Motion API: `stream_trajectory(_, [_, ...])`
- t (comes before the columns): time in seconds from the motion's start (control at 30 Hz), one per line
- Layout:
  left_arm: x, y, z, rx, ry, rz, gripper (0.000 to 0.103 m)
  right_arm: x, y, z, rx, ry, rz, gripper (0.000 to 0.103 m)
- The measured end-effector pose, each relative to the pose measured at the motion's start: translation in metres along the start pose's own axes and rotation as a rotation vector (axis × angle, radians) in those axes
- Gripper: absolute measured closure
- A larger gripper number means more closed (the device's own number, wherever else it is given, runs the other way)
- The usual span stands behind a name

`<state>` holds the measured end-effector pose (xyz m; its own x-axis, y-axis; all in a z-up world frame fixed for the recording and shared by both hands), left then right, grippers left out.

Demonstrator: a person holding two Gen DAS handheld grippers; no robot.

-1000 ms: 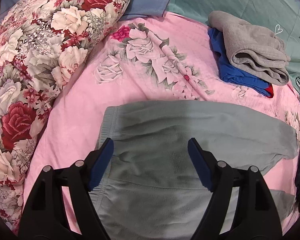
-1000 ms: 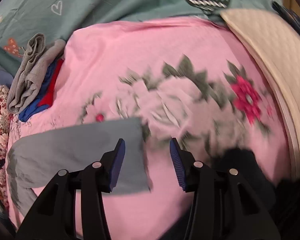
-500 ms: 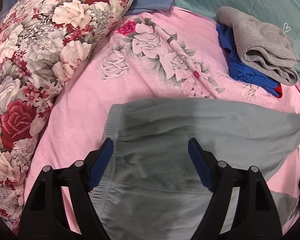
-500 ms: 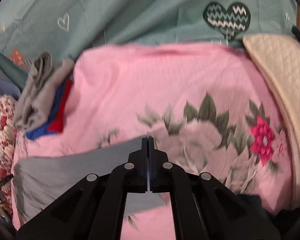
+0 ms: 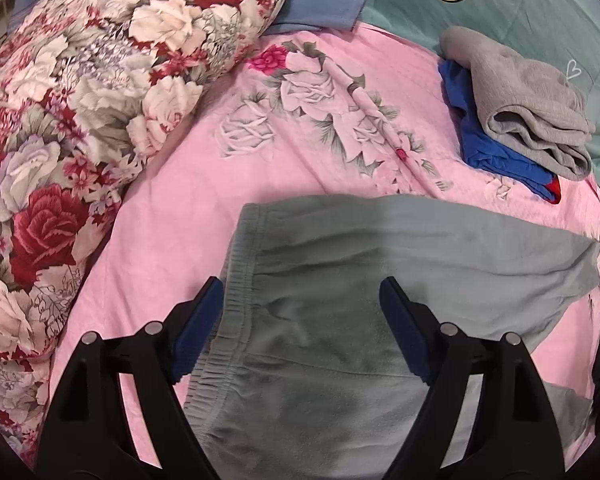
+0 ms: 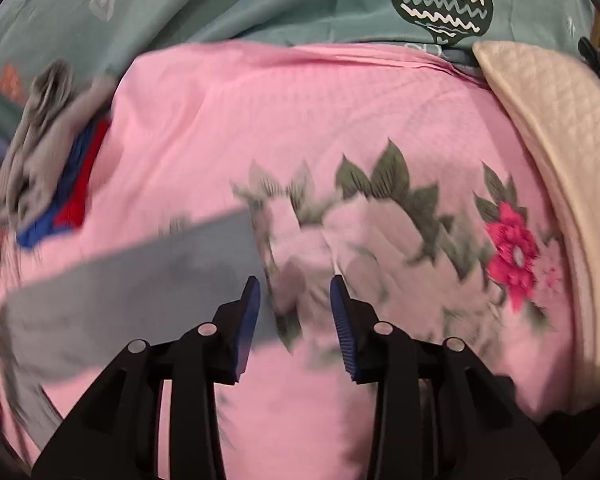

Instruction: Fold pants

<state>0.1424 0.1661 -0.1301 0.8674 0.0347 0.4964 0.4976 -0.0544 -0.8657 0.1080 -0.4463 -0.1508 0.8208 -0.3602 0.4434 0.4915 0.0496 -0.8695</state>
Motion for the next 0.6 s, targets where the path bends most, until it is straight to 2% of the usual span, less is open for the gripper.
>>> stream_trajectory(0.1, [-0.006,0.001,-0.001,-0.007,-0.01,0.014,0.021,-0.011,0.005,-0.004,0.03,0.021,0.012,0.066])
stream_trajectory(0.17, [-0.009,-0.002,-0.004,-0.003,0.003,0.011,0.021,-0.012,0.014,0.005,0.063,0.016,0.013,0.066])
stream_trajectory(0.23, [-0.01,-0.005,-0.006,0.001,0.016,0.007,0.021,-0.012,0.015,0.016,0.061,-0.002,-0.004,0.068])
stream_trajectory(0.27, [-0.011,-0.007,-0.007,0.005,0.022,0.007,0.021,-0.014,0.016,0.022,0.078,-0.021,0.001,0.091])
stream_trajectory(0.3, [-0.011,-0.008,-0.007,0.007,0.026,0.006,0.021,-0.013,0.016,0.026,0.083,-0.023,0.009,0.1])
stream_trajectory(0.4, [-0.01,-0.016,-0.007,0.003,0.031,-0.01,0.021,-0.012,-0.002,0.033,0.075,-0.043,-0.004,0.1])
stream_trajectory(0.6, [-0.01,-0.024,-0.005,-0.023,0.027,-0.029,0.021,-0.013,-0.078,0.026,0.12,0.005,-0.032,0.1])
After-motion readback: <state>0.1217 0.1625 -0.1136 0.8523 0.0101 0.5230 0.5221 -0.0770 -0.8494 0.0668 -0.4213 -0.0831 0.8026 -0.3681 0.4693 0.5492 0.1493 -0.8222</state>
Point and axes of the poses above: each gripper's, at about its wrist camera, not at the fingertips, and y roughly the way its jaws point, z to its left, x to its top, the point moved 8 cm from there along y, roughly the way its jaws point, and after that the axes turned 4 degrees about y, right-handed, at the moved point
